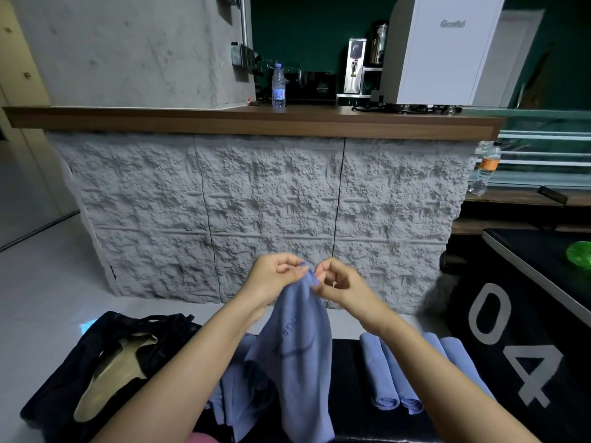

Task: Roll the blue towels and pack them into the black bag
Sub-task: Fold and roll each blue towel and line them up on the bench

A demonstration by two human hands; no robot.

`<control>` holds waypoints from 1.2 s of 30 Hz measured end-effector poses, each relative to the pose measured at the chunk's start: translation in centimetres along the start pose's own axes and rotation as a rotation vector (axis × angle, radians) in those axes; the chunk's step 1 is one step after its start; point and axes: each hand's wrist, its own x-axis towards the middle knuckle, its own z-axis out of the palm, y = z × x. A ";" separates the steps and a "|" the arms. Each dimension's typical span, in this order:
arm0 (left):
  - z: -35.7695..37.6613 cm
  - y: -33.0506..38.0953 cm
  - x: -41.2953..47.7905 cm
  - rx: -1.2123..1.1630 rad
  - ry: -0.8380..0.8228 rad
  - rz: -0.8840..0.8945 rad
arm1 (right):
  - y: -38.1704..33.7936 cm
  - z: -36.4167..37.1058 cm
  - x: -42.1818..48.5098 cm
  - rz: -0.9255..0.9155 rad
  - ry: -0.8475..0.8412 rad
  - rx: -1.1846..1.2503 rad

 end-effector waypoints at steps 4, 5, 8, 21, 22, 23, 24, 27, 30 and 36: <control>-1.2 1.9 1.7 0.020 0.108 0.045 | 1.3 -0.3 -0.8 0.012 -0.019 -0.107; -2.0 2.3 2.2 0.015 0.143 0.044 | 1.9 -0.6 -1.2 0.033 -0.028 -0.140; -4.9 2.5 3.7 -0.001 0.253 0.020 | 3.8 -2.2 -2.9 0.107 -0.059 -0.235; -12.4 -4.7 4.1 0.044 0.400 -0.051 | 6.3 -11.2 -2.9 -0.109 0.140 -1.025; -12.6 -5.2 4.0 0.040 0.391 -0.062 | 6.2 -11.3 -2.4 -0.107 0.181 -1.024; -12.7 -5.4 3.7 0.043 0.376 -0.070 | 5.9 -11.3 -1.8 -0.094 0.229 -1.022; -12.8 -5.5 3.5 0.043 0.363 -0.069 | 5.5 -11.4 -1.2 -0.070 0.279 -1.017; -13.1 -4.5 3.2 0.040 0.339 -0.049 | 3.9 -11.2 0.1 -0.029 0.400 -0.984; -13.7 -3.2 2.8 -0.045 0.368 0.045 | 2.1 -10.8 0.5 -0.099 0.618 -0.856; -14.0 -5.9 1.3 -0.005 0.405 -0.046 | 3.4 -9.8 -0.4 0.169 0.554 -0.949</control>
